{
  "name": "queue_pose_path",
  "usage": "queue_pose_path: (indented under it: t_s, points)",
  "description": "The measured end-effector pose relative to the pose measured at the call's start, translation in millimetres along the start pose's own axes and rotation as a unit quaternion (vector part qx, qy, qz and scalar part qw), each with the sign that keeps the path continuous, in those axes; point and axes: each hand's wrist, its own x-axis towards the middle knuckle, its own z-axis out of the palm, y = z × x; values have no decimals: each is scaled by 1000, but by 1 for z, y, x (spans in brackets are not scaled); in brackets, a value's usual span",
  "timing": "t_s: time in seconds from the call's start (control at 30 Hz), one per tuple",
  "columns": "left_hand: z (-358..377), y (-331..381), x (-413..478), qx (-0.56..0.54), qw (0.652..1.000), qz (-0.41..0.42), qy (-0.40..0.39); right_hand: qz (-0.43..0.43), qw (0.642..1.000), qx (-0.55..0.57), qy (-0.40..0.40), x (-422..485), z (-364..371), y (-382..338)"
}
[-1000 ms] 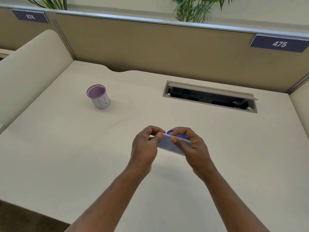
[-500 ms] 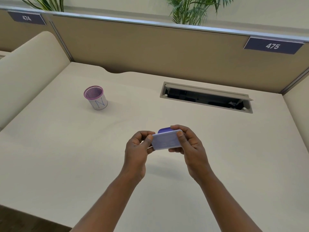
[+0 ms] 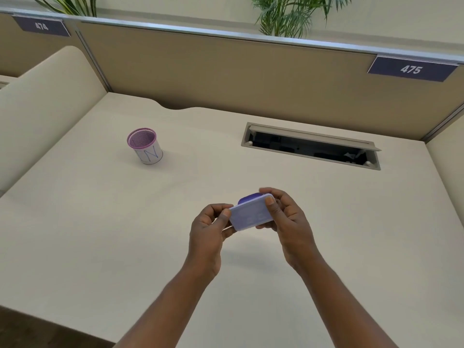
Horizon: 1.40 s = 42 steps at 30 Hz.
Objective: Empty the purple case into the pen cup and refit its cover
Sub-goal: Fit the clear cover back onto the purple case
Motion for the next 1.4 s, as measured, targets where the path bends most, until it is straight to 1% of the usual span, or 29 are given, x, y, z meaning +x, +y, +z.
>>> queue_pose_path:
  t_s: [0.1,0.17,0.2,0.23,0.27,0.3,0.33,0.37,0.4,0.47,0.5,0.53,0.63,0.77,0.93,1.07,1.27,1.4]
  points:
    - [1,-2,0,-35,999,-7,6,11,998,50,20,0,5,2]
    - [2,-5,-2,-25,1000,-12,-1,9,997,62,51,0,7,3]
    - [2,-6,-3,-3,1000,-14,-3,8,996,57,66,0,7,3]
    - [1,-8,-4,39,999,-12,-3,8,996,50,77,0,6,4]
    - [1,-10,-4,109,994,1,0,9,995,45,83,0,5,6]
    - [0,-12,-4,199,979,31,6,9,995,40,85,0,3,7]
    - [1,-13,-4,288,955,76,16,9,996,36,83,-1,2,9]
    - [2,-11,-5,350,927,130,24,7,996,28,79,-2,1,10]
    - [3,-9,-5,375,908,183,28,4,997,16,73,-3,1,10]
    - [8,-2,-2,354,899,257,1,-5,998,-15,59,-4,2,12]
    - [12,2,0,337,901,274,-21,-10,998,-30,55,-4,3,12]
    - [14,5,2,324,905,273,-35,-13,998,-41,52,-5,3,12]
    - [17,11,6,288,927,235,-46,-27,996,-69,50,-4,2,10]
    - [14,12,9,256,945,194,-63,-39,993,-98,48,-5,1,6]
    - [14,8,10,175,977,121,-20,-54,989,-101,98,-9,6,7]
    - [12,5,9,142,985,103,3,-41,992,-98,74,-10,6,4]
    - [9,2,9,137,984,110,-21,-36,993,-98,61,-8,5,-1]
    - [6,2,11,150,983,97,-43,-34,993,-102,59,-7,5,-2]
